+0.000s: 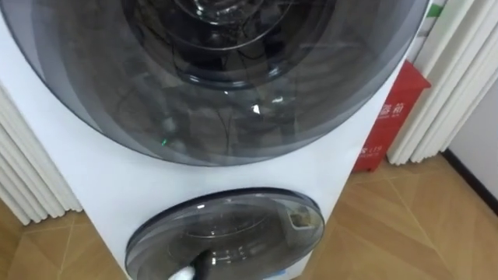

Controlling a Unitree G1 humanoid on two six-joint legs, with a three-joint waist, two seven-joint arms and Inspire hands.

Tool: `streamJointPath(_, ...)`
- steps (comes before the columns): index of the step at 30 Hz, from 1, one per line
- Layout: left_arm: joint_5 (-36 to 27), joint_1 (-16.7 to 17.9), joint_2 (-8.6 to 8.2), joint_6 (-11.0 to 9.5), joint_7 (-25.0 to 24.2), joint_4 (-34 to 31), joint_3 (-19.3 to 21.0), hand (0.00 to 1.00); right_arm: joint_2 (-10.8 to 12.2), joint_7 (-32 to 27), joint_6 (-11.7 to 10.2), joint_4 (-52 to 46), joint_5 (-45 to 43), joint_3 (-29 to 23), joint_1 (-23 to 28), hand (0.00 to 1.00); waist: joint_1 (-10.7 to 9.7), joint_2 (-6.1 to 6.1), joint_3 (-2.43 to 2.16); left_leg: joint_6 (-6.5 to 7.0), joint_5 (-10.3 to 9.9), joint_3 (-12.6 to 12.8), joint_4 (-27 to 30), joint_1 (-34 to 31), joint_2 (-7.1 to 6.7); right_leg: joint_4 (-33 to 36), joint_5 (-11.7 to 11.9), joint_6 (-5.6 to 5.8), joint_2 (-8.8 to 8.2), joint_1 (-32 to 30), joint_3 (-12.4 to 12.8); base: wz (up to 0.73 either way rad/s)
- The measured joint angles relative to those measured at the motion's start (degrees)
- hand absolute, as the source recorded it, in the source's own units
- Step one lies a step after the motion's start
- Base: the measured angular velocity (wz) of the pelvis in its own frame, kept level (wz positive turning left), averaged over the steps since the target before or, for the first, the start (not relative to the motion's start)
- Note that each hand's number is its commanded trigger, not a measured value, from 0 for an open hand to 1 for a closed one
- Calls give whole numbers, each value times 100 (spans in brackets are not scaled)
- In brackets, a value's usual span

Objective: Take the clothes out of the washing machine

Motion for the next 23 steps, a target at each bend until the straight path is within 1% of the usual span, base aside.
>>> streamJointPath(1, -30, 49, 81, 79, 111, 617, 502, 0, 4, 2, 79, -6, -7, -133, 60, 0, 148, 2, 2, -17, -9, 6, -41, 83, 8, -36, 4, -6, 18, 52, -4, -24)
streamJointPath(2, -35, 126, 169, 195, 239, 1166, 894, 0, -4, 4, 152, 1, 11, -183, 102, 0, 242, 23, -11, -35, -21, 18, -47, 146, 11, -84, 4, -9, 22, 125, -29, -17)
streamJointPath(3, -37, 206, 256, 338, 261, 1637, 1117, 0, -34, 14, 203, 5, 65, -231, 141, 0, 325, 64, -32, -42, -40, 17, -48, 208, 21, -82, 4, -9, 28, 181, -70, 0)
streamJointPath(4, -38, 273, 280, 430, 242, 1761, 1189, 0, -50, 17, 224, 11, 66, -248, 149, 0, 370, 96, -52, -43, -48, 17, -48, 237, 23, -78, 4, -9, 28, 207, -114, 0)
streamJointPath(5, -60, 486, 281, 590, 145, 1864, 1317, 0, -70, 32, 270, 14, 68, -291, 155, 0, 407, 147, -64, -41, -67, 14, -52, 312, 20, -85, 3, -9, 23, 273, -197, 0)
streamJointPath(6, -79, 578, 258, 657, 93, 1903, 1357, 0, -70, 43, 280, 15, 58, -311, 153, 0, 440, 178, -59, -38, -71, 2, -54, 337, 16, -84, -2, -15, 17, 308, -247, 6)
streamJointPath(7, -143, 741, 190, 769, -4, 2029, 1467, 0, -61, 53, 300, 18, 57, -342, 132, 0, 480, 198, -54, -29, -76, -10, -56, 359, 5, -71, -17, -36, 2, 338, -284, 10)
streamJointPath(8, -294, 817, 45, 921, -126, 2224, 1640, 0, -39, 71, 301, 67, 79, -357, 111, 0, 504, 211, -55, -21, -82, -22, -54, 374, -17, -87, -38, -32, -19, 372, -282, 9)
streamJointPath(9, -392, 840, -38, 1020, -191, 2303, 1733, 0, -21, 76, 302, 120, 116, -362, 115, 0, 518, 201, -47, -17, -84, -30, -53, 379, -33, -89, -64, -28, -36, 389, -278, 6)
streamJointPath(10, -625, 879, -201, 1190, -293, 2388, 1879, 0, 13, 77, 308, 241, 212, -373, 56, 0, 584, 223, -40, -8, -98, -30, -41, 376, -48, -82, -99, -29, -56, 406, -278, 9)
streamJointPath(11, -848, 945, -366, 1328, -398, 2389, 2028, 0, 48, 73, 331, 334, 324, -379, 66, 0, 610, 221, -39, -9, -107, -72, -23, 371, -49, -85, -107, -32, -58, 438, -291, 13)
streamJointPath(12, -945, 967, -424, 1382, -449, 2398, 2077, 0, 65, 67, 349, 362, 381, -383, 89, 0, 607, 226, -31, -10, -109, -107, -4, 373, -49, -86, -108, -32, -56, 465, -290, 23)
streamJointPath(13, -1087, 993, -521, 1477, -537, 2401, 2211, 0, 90, 45, 387, 441, 474, -392, 129, 0, 609, 214, -31, -22, -123, -179, 44, 368, -49, -75, -126, -32, -54, 506, -278, 24)
streamJointPath(14, -1262, 998, -578, 1553, -590, 2400, 2272, 0, 123, 11, 442, 512, 642, -449, 126, 0, 609, 200, -23, -31, -128, -224, 67, 353, -50, -75, -150, -41, -52, 542, -286, 21)
streamJointPath(15, -1384, 982, -639, 1615, -593, 2393, 2354, 0, 159, -12, 448, 567, 787, -514, 125, 0, 605, 191, -25, -48, -147, -247, 99, 352, -50, -75, -188, -48, -55, 568, -346, 11)
streamJointPath(17, -1397, 922, -700, 1649, -649, 2382, 2434, 0, 172, -10, 448, 650, 842, -564, 109, 0, 594, 178, -26, -64, -204, -273, 225, 287, -46, -64, -262, -76, -65, 573, -422, 7)
streamJointPath(20, -1399, 810, -709, 1704, -698, 2287, 2450, 0, 171, 6, 492, 676, 979, -564, 95, 0, 569, 173, -35, -98, -243, -329, 390, 168, -40, -74, -387, -134, -68, 564, -465, 9)
streamJointPath(23, -1452, 717, -713, 1716, -687, 2155, 2449, 0, 170, 56, 579, 691, 1220, -561, 95, 0, 557, 170, -47, -121, -247, -403, 444, 166, -33, -66, -453, -159, -68, 582, -570, 14)
